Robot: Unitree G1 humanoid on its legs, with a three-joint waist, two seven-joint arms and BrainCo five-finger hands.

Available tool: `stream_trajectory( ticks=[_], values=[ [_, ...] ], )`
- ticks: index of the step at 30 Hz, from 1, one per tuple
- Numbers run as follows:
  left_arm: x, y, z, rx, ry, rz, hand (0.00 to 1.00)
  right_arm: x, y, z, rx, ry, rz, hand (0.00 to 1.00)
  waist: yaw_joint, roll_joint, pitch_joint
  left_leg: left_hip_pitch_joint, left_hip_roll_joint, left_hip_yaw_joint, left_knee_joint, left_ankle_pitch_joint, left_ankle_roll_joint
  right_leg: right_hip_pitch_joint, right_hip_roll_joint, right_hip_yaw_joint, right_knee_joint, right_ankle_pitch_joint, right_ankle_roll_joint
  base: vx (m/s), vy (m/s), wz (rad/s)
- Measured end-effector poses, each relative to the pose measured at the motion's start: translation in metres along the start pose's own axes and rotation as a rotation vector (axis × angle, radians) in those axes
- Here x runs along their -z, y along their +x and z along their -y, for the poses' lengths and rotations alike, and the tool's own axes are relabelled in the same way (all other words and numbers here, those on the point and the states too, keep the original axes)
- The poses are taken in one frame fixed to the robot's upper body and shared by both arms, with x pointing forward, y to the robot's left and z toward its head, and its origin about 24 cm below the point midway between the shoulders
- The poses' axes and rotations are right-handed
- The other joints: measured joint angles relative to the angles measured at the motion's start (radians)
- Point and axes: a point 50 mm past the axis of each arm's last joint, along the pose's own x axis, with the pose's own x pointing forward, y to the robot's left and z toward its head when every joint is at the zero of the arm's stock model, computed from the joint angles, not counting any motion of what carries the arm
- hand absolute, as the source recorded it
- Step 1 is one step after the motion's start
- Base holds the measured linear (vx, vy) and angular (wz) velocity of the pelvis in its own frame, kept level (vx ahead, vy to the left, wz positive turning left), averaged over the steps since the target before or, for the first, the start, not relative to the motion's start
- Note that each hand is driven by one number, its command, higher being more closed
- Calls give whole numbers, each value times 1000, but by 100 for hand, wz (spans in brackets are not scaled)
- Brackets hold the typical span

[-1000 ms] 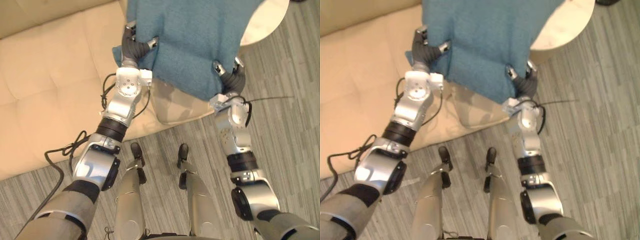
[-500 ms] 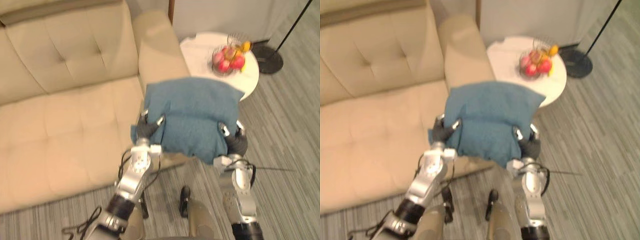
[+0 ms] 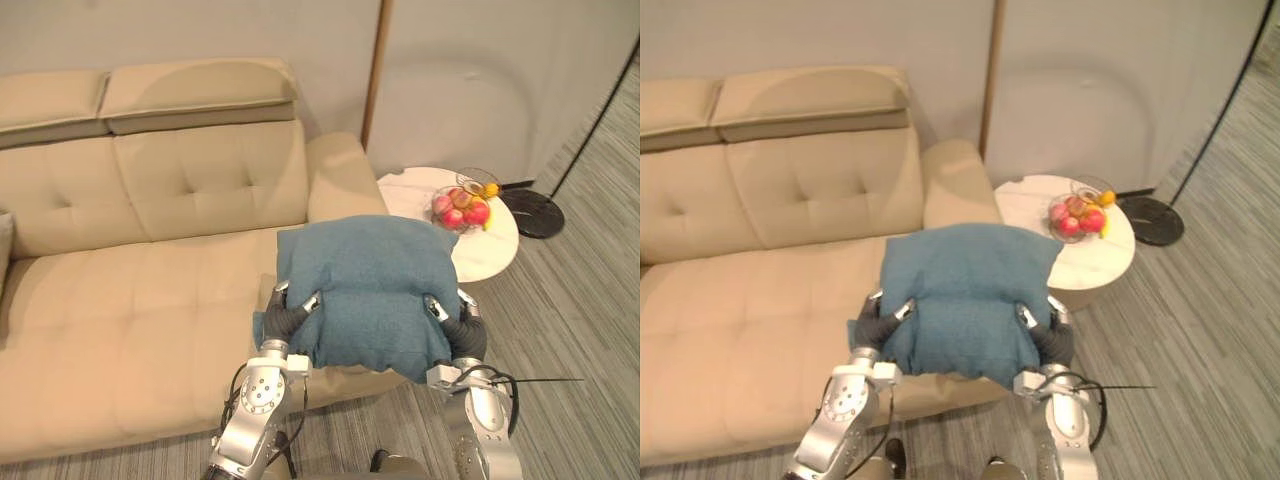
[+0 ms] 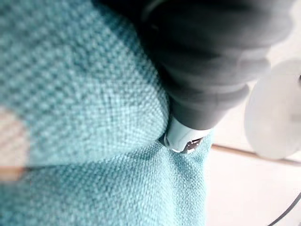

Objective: Pick up cushions and gather them together orderly.

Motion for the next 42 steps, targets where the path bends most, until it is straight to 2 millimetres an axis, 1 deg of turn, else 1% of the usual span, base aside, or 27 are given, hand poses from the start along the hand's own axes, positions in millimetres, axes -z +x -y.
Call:
stream_trajectory(
  ticks=[2, 4, 6, 8, 9, 10, 11, 12, 13, 15, 16, 17, 18, 19, 22, 23, 25, 28, 29, 30, 31, 32, 33, 34, 36, 38, 42],
  values=[
    [0, 0, 1, 3, -9, 0, 100, -3, 4, 1, 1, -10, 15, 100, -2, -1, -1, -13, 25, 73, -10, -26, 9, 1, -20, -28, -21, 17, 3, -111, 82, 41],
    [0, 0, 5, 20, -22, -1, 100, -8, 9, 4, 18, -28, 40, 100, -7, -9, 0, -46, 66, 156, 41, -28, 71, -7, -61, -58, -39, 29, 6, -66, 195, 33],
    [-2, 2, 7, 32, -33, 4, 100, -13, 13, 5, 35, -53, 65, 100, -18, -3, -6, -89, 116, 128, 108, -27, 66, -20, -94, -52, -52, 44, 31, -7, 253, 15],
    [-1, 1, 11, 40, -48, -2, 100, -14, 14, 8, 51, -65, 67, 100, -24, 33, -29, -98, 140, 28, 94, -26, 29, -15, -115, -47, -88, 72, 81, 81, 402, 7],
    [1, 3, 13, 49, -49, -6, 100, -13, 14, 10, 62, -72, 64, 100, -29, 36, -34, -103, 122, 25, 99, -29, -79, -4, -139, -46, -102, 82, 105, 151, 486, 18],
    [4, 5, 12, 53, -32, -19, 100, -7, 13, 12, 78, -87, 40, 100, -36, 8, -46, -104, 65, 42, 113, -43, -53, 3, -180, -13, -132, 87, 113, 177, 468, 37],
    [5, 6, 10, 55, -19, -23, 100, -3, 13, 15, 93, -99, 25, 100, -51, -12, -61, -140, 21, 45, 153, -70, -23, 0, -209, 19, -150, 106, 95, 182, 446, 35],
    [6, 9, 10, 57, -12, -25, 100, 0, 14, 16, 98, -99, 14, 100, -49, -16, -59, -159, 6, 50, 193, -100, -6, -9, -229, 30, -140, 143, 111, 170, 434, 7],
    [8, 9, 7, 55, 1, -36, 100, 6, 17, 16, 100, -99, -13, 100, -35, -17, -59, -162, -6, 75, 220, -129, 15, -42, -252, 57, -101, 175, 104, 166, 467, -39],
    [13, 8, 3, 50, 19, -57, 100, 15, 20, 16, 101, -101, -60, 100, -10, -6, -52, -122, -21, 131, 199, -151, 50, -141, -285, 92, 38, 213, -25, 163, 477, -60],
    [14, 7, 2, 47, 23, -62, 100, 19, 20, 15, 105, -95, -79, 100, -9, 1, -45, -92, -30, 142, 174, -155, 67, -195, -272, 121, 174, 154, -72, 152, 409, -25],
    [17, 4, 0, 43, 28, -75, 100, 24, 18, 14, 111, -84, -101, 100, -21, 2, -43, -46, -49, 141, 126, -149, 83, -225, -204, 181, 291, 46, -23, 183, 398, -4],
    [18, 3, -1, 44, 31, -80, 100, 25, 18, 14, 113, -80, -107, 100, -25, 3, -42, -20, -57, 142, 97, -143, 92, -229, -149, 210, 319, -3, 10, 182, 288, 12],
    [19, 2, -2, 47, 31, -86, 100, 25, 18, 14, 109, -79, -105, 100, -27, 2, -42, 28, -85, 146, 31, -126, 105, -232, -49, 235, 326, -76, 36, 151, 187, 8],
    [18, 3, 1, 71, 28, -79, 100, 20, 21, 17, 99, -98, -87, 100, -29, 2, -43, 88, -153, 145, -80, -84, 117, -251, 64, 215, 246, -133, -19, 162, 126, 15],
    [17, 5, 3, 80, 24, -73, 100, 18, 22, 20, 95, -115, -78, 100, -37, 16, -37, 90, -161, 131, -84, -82, 117, -249, 93, 216, 198, -127, -83, 188, 69, 41],
    [16, 6, 6, 97, 18, -69, 100, 17, 23, 22, 101, -123, -77, 100, -43, 34, -33, 94, -166, 91, -70, -82, 116, -192, 98, 212, 152, -100, -92, 209, 55, 45],
    [18, 4, 11, 111, 7, -79, 100, 15, 20, 27, 129, -124, -72, 100, -45, 30, -31, 115, -169, 80, 9, -78, 110, -105, 75, 155, 139, -100, -92, 171, 10, 59],
    [17, 4, 13, 117, -1, -78, 100, 13, 18, 28, 133, -124, -62, 100, -44, 26, -29, 101, -167, 101, 78, -69, 94, -77, 63, 153, 135, -100, -92, 160, 28, 67],
    [15, 5, 15, 124, -13, -67, 100, 7, 17, 26, 134, -116, -37, 100, -44, 2, -14, 37, -147, 148, 227, -64, 76, -27, 38, 154, 103, -99, -93, 132, 57, 44],
    [10, 4, 17, 127, -28, -47, 100, 1, 18, 24, 132, -110, -4, 100, -24, 2, -17, 0, -86, 194, 277, -113, 100, -1, 36, 159, 80, -99, -93, 164, 84, 15],
    [4, 5, 20, 129, -45, -21, 100, -6, 19, 24, 133, -112, 30, 100, -7, 15, -24, -30, -14, 193, 206, -106, 72, 0, 52, 159, 79, -100, -92, 142, 86, -15],
    [3, 5, 21, 129, -49, -16, 100, -8, 19, 24, 131, -113, 35, 100, -5, 22, -28, -28, -1, 181, 158, -73, 67, 0, 59, 158, 79, -100, -91, 175, 130, -19],
    [1, 6, 22, 131, -56, -4, 100, -7, 20, 24, 134, -111, 37, 100, -3, 28, -43, -6, 5, 133, 72, -28, 40, -1, 67, 168, 78, -111, -71, 150, 118, 1],
    [-1, 6, 20, 135, -48, 5, 100, -7, 20, 24, 157, -86, 40, 100, -13, -19, -54, 20, -32, 135, -27, -16, 46, 0, 48, 165, 43, -105, -58, 152, 95, 19],
    [1, 6, 20, 133, -44, -7, 100, -4, 20, 24, 162, -84, 29, 100, -15, -32, -61, 27, -44, 126, -44, -14, 49, 9, 44, 165, 25, -99, -48, 93, 43, 15],
    [12, 1, 17, 133, -19, -57, 100, 13, 17, 29, 172, -129, -46, 100, -19, -30, -65, 100, -82, 124, -144, 17, 54, 67, 33, 177, -41, -84, -38, 68, 27, 5]
  ],
)
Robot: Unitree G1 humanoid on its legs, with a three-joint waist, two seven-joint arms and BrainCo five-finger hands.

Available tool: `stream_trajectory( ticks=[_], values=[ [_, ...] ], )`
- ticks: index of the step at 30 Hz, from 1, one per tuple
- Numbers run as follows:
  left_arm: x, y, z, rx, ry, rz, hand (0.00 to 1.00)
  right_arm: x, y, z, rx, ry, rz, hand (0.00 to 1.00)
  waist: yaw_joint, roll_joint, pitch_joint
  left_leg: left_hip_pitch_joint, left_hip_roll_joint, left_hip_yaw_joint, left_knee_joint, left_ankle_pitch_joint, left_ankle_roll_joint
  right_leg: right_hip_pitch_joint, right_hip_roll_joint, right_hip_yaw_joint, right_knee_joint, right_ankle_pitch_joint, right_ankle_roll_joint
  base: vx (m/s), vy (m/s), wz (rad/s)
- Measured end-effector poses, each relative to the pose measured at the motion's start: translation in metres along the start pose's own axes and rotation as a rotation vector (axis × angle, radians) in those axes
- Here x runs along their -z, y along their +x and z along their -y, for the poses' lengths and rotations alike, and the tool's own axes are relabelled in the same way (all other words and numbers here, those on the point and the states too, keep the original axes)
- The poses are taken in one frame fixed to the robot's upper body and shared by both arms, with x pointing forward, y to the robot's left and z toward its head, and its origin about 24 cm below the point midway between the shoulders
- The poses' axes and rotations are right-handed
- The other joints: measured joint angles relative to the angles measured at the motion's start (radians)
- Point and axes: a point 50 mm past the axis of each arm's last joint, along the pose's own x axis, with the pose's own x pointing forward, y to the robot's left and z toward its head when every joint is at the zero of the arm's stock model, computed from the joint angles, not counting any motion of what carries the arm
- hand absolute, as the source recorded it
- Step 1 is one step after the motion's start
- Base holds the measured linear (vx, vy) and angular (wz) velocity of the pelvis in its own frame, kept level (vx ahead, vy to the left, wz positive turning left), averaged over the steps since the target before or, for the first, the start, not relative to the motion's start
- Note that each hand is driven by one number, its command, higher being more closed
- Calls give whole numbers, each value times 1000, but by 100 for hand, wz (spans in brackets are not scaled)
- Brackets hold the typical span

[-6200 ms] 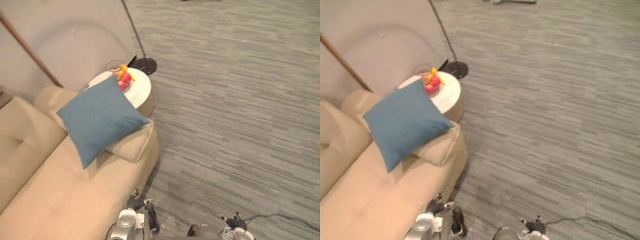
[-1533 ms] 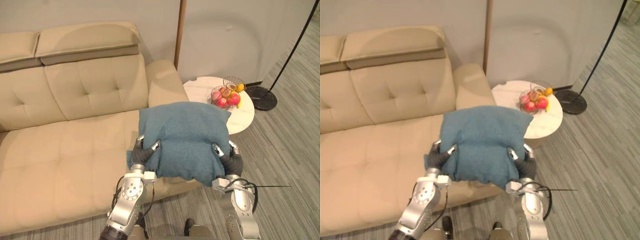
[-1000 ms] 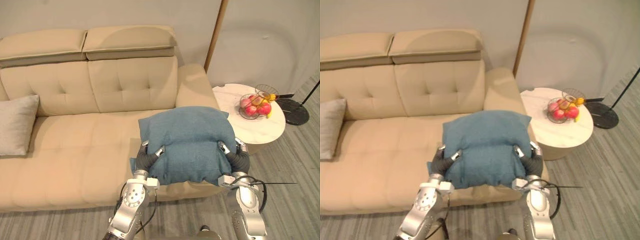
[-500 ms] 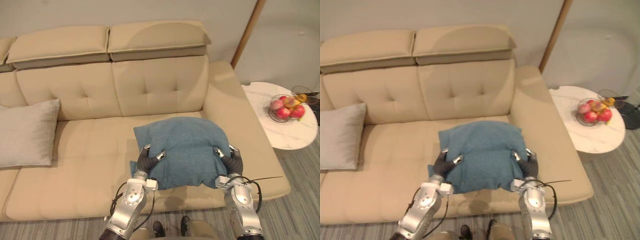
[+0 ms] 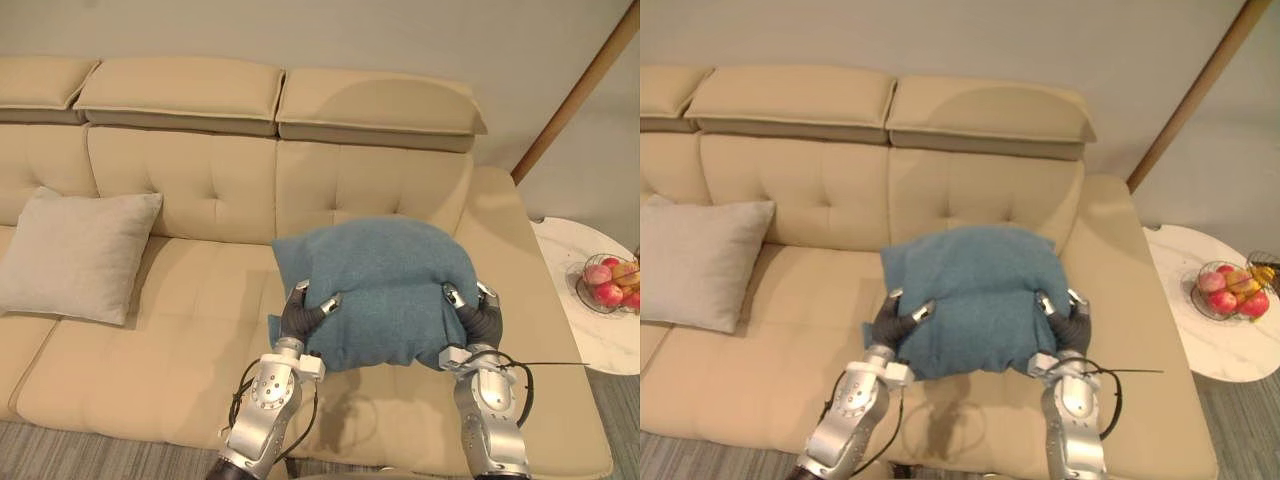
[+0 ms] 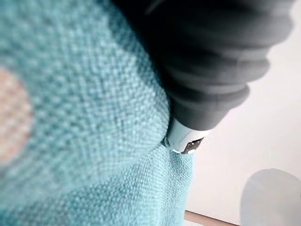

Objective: Pick up cushions and gather them together orderly.

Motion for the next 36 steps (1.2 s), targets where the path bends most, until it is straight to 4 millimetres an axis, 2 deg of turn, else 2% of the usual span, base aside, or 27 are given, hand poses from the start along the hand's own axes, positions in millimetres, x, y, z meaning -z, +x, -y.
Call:
stream_trajectory(
  ticks=[4, 8, 12, 18, 21, 22, 23, 24, 25, 26, 28, 29, 30, 32, 34, 36],
  values=[
    [6, -5, -4, -1, 22, -31, 100, 12, -2, -1, -6, -13, -56, 100, -2, 3, -1, 43, 2, -1, -106, 63, -15, 2, 12, 15, -19, 19, -9, 17, -43, -5],
    [7, -6, -3, 11, 29, -39, 100, 15, -2, 2, -4, -33, -72, 100, -3, 12, -7, 82, 21, -2, -177, 107, -35, 0, 41, 34, -18, 34, -10, 11, -96, -14],
    [8, -6, 1, 25, 28, -44, 100, 14, -1, 6, -13, -85, -64, 100, -17, 18, -12, 92, 39, -8, -189, 148, -25, 2, 60, 40, -17, 69, -17, 15, -72, -6],
    [10, -7, 4, 38, 31, -58, 100, 19, -7, 11, 1, -98, -89, 100, -34, 29, -31, 100, 43, -57, -202, 181, -18, 1, 66, 11, 29, 70, -17, 18, -53, 16],
    [11, -8, 6, 47, 41, -64, 100, 23, -12, 15, 16, -102, -108, 100, -35, 36, -34, 94, 70, -87, -199, 183, -18, -32, 88, -12, 127, 69, -18, 2, -74, 47],
    [11, -7, 4, 43, 50, -60, 100, 22, -11, 15, 18, -102, -106, 100, -33, 56, -25, 84, 95, -100, -187, 185, -17, -94, 94, -10, 208, 46, -30, -43, -102, 24],
    [10, -5, 3, 36, 51, -55, 100, 22, -11, 14, 14, -100, -104, 100, -35, 53, -25, 50, 97, -113, -158, 183, -19, -103, 97, -2, 125, -14, -39, -54, -110, 32],
    [8, -3, 3, 37, 54, -46, 100, 22, -11, 13, 15, -96, -100, 100, -35, 27, -34, 17, 80, -103, -126, 176, -28, -92, 75, 4, -8, 43, -36, -42, -127, 43],
    [3, 4, 6, 49, 56, -25, 100, 17, -5, 10, 12, -91, -74, 100, -34, 20, -12, -33, 88, -85, -30, 94, -56, -90, 55, 9, -49, 69, -35, -29, -94, 20],
    [5, 10, 9, 52, 48, -31, 100, 13, 3, 13, 15, -107, -58, 100, -27, 62, 7, -63, 137, -48, 64, 16, -54, -97, 82, -2, -30, 69, -37, -49, -87, 1],
    [11, 10, 11, 54, 48, -57, 100, 16, 4, 16, 30, -118, -79, 100, -28, 66, 13, -47, 157, -21, 130, -14, -44, -110, 73, -1, 25, 60, -49, -35, -27, -28],
    [11, 9, 13, 62, 48, -58, 100, 16, 2, 18, 36, -122, -79, 100, -36, 69, 11, -27, 157, -30, 133, -8, -46, -116, 65, -1, 38, 53, -38, 2, -14, -28],
    [11, 9, 15, 66, 44, -56, 100, 15, 3, 20, 37, -137, -73, 100, -47, 82, 3, -26, 149, -50, 93, -7, -80, -134, 62, 0, 45, 47, -29, -27, 30, -14],
    [8, 12, 21, 96, 51, -45, 100, 14, 3, 25, 61, -160, -67, 100, -78, 91, -4, 13, 116, -57, -52, 2, -120, -179, 39, -8, 63, 42, -15, -61, 139, 13],
    [6, 14, 21, 110, 67, -35, 100, 14, 3, 27, 77, -158, -67, 100, -82, 64, 13, 39, 74, -40, -131, 57, -102, -203, 9, 14, 78, 58, 10, -86, 185, -1],
    [6, 14, 16, 103, 85, -38, 100, 14, 5, 22, 70, -162, -67, 100, -78, 51, 21, 48, 57, -7, -136, 60, -91, -212, -3, 57, 65, 95, 37, -75, 168, -39]
  ],
)
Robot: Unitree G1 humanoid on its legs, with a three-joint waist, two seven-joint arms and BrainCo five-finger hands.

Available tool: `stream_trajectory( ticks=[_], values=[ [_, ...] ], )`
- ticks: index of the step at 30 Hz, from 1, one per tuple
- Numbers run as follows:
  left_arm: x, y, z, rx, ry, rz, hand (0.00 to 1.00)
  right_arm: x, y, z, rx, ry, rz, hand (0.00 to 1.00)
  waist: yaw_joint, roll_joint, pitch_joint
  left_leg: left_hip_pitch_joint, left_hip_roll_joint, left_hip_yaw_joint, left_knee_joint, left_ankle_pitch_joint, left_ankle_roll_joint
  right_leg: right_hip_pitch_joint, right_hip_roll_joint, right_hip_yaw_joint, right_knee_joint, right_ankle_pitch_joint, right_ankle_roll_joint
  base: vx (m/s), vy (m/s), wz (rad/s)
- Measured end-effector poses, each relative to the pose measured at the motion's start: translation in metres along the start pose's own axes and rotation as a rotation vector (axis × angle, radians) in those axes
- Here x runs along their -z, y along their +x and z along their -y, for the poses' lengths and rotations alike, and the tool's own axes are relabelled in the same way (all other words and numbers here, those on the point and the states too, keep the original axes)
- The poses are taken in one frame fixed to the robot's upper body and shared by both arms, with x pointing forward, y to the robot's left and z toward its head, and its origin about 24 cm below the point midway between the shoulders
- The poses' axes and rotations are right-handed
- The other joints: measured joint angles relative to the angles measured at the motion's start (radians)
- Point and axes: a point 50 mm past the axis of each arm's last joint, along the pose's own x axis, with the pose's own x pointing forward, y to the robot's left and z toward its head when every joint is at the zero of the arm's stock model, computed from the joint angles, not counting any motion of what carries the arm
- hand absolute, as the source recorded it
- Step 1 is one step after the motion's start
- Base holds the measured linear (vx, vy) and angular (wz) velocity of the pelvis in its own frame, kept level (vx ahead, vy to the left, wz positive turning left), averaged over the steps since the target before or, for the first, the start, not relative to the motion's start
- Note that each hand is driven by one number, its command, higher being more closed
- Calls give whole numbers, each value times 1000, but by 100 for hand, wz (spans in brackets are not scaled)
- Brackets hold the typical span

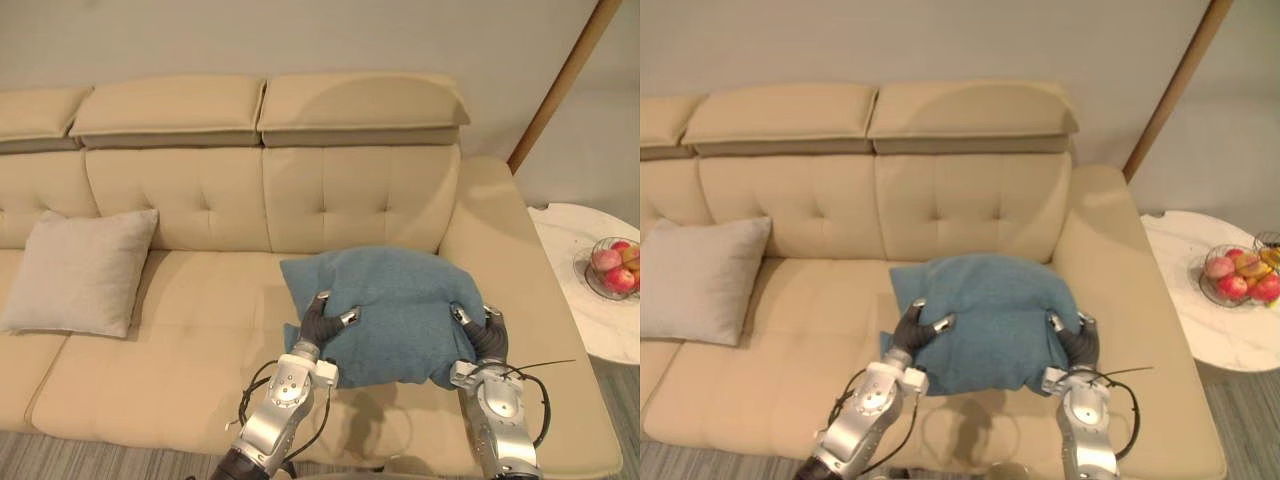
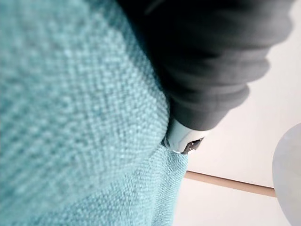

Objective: Pick up cushions and gather them together orderly.

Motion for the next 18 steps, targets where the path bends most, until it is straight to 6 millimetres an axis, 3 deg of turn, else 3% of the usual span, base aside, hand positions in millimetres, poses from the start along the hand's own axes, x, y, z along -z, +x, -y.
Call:
stream_trajectory(
  ticks=[7, 12, 18],
  values=[
    [-2, 1, -14, -46, 10, 9, 100, 1, -1, -10, -36, -2, -9, 100, 21, -7, 5, -4, -24, 80, 41, -38, 61, 6, -17, 90, -103, 155, 36, -84, 189, -39],
    [-5, 1, -16, -49, 18, 19, 100, 0, 0, -13, -48, 1, -4, 100, 21, -38, 20, -67, -24, 77, 98, -63, 69, -22, -25, 102, -113, 172, 32, -79, 45, 1],
    [-10, 5, -20, -64, 39, 43, 100, -6, 4, -22, -65, 1, 19, 100, 35, -47, 44, -184, 6, 49, 177, -64, 58, -74, -11, 88, -131, 169, 30, -33, -52, 12]
  ],
)
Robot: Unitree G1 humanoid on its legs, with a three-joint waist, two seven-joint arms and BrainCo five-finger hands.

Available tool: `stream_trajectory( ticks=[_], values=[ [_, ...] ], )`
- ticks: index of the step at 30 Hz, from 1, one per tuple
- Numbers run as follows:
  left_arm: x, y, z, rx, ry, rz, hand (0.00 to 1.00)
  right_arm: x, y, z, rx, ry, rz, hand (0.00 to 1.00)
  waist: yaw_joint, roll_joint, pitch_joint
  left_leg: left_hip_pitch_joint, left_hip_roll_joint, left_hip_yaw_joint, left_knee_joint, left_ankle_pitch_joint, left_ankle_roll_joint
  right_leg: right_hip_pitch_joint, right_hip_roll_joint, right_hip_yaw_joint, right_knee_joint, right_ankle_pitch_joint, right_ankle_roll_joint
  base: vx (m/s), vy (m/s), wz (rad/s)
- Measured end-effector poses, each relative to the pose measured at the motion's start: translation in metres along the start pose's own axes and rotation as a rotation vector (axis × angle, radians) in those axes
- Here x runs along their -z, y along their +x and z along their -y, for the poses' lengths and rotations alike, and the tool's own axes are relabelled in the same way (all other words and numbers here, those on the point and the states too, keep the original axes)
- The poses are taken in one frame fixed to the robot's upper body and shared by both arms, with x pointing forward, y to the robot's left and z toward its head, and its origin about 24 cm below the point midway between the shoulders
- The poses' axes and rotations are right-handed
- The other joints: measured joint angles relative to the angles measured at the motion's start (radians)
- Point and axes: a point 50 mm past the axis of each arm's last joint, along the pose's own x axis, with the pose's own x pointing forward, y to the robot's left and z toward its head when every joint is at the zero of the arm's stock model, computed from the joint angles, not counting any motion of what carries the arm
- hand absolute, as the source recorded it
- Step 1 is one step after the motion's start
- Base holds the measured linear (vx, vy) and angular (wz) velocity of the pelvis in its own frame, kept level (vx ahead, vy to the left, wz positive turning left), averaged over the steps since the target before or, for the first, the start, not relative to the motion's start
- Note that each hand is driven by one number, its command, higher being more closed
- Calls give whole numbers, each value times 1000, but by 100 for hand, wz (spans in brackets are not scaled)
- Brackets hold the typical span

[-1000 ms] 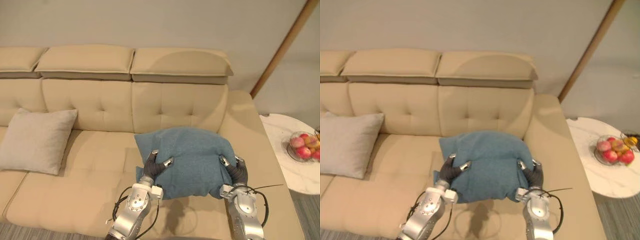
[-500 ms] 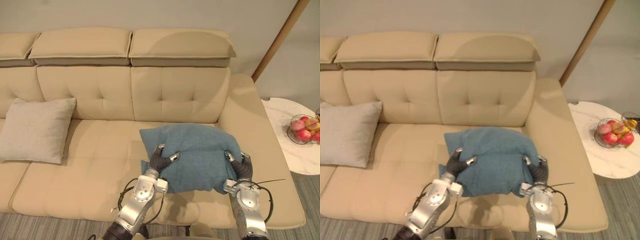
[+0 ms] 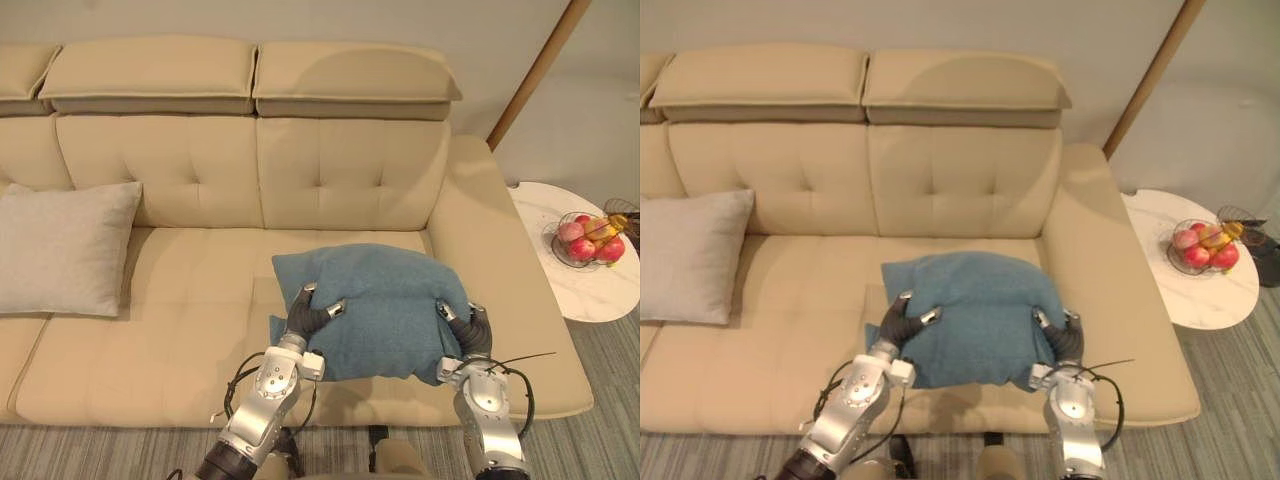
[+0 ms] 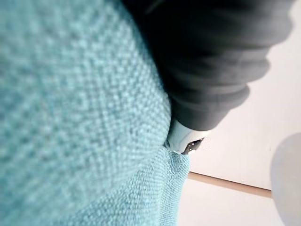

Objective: Pick up cushions and gather them together orderly.

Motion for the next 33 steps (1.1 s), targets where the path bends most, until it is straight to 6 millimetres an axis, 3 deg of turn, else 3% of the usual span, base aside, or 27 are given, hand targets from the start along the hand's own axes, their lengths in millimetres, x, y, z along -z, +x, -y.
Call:
stream_trajectory(
  ticks=[2, 4, 8, 11, 12, 13, 14, 15, 20, 21, 24, 28, 33],
  values=[
    [-11, 9, 0, -4, 8, 42, 100, -11, 5, -3, 12, -18, 46, 100, 6, -5, 22, -58, 18, -15, 52, -8, -2, -25, 7, -23, 0, -4, -4, -106, -81, 19],
    [-36, 22, 1, -23, 11, 142, 100, -42, 11, -8, 37, -18, 176, 100, 18, -3, 30, -189, 73, -13, 158, -30, -2, -102, 30, -52, 16, -4, -6, -146, -79, 17],
    [-87, 50, 4, -61, 35, 330, 100, -101, 28, -15, 108, 0, 414, 100, 44, -7, 51, -316, 96, -19, 242, -38, 1, -231, 37, -52, 101, -8, -5, -148, 7, -1],
    [-164, 72, 13, -98, 69, 600, 100, -168, 46, -23, 192, 61, 650, 100, 56, -6, 52, -448, 85, -18, 267, -21, 14, -371, 23, -47, 142, -1, -1, -139, 37, 1],
    [-176, 74, 15, -106, 73, 644, 100, -178, 48, -24, 204, 69, 686, 100, 56, -5, 53, -464, 82, -19, 266, -12, 11, -388, 20, -47, 146, 1, 0, -112, 29, 8],
    [-208, 79, 18, -129, 83, 757, 100, -208, 55, -29, 240, 94, 778, 100, 57, -1, 58, -505, 78, -20, 260, 6, 24, -427, 17, -46, 140, 15, 2, -66, 12, 6],
    [-222, 82, 19, -139, 99, 802, 100, -222, 59, -31, 255, 111, 809, 100, 58, -2, 59, -524, 76, -19, 254, 17, 31, -447, 17, -46, 136, 27, 1, -87, 5, 8],
    [-251, 85, 22, -150, 122, 889, 100, -250, 65, -33, 279, 144, 873, 100, 57, -1, 62, -564, 69, -19, 236, 44, 42, -488, 15, -43, 124, 42, 2, -94, -4, 8],
    [-356, 89, 26, -238, 198, 1111, 100, -344, 72, -46, 348, 222, 1037, 100, 46, 4, 165, -662, 33, -27, 128, 164, 50, -617, -1, -50, 110, 86, -5, -69, -14, 17],
    [-366, 88, 26, -254, 210, 1125, 0, -354, 72, -48, 357, 238, 1041, 0, 43, 4, 181, -674, 31, -30, 118, 174, 49, -631, -1, -53, 110, 87, -6, -69, -43, 17],
    [-398, 90, 27, -314, 251, 1138, 0, -381, 75, -50, 425, 256, 1027, 0, 31, 7, 231, -711, 16, -44, 28, 239, 28, -700, -3, -69, 112, 93, -15, -45, -56, 17],
    [-421, 92, 26, -345, 297, 1123, 0, -408, 83, -52, 407, 286, 973, 0, 9, 11, 268, -748, 7, -45, -78, 311, 3, -783, -1, -79, 115, 105, -30, 7, -54, 9],
    [-405, 109, 21, -299, 295, 993, 0, -388, 106, -57, 254, 422, 769, 0, 10, 18, 289, -760, 13, -40, -137, 338, -21, -824, 9, -88, 115, 117, -46, 6, -15, -1]
  ],
)
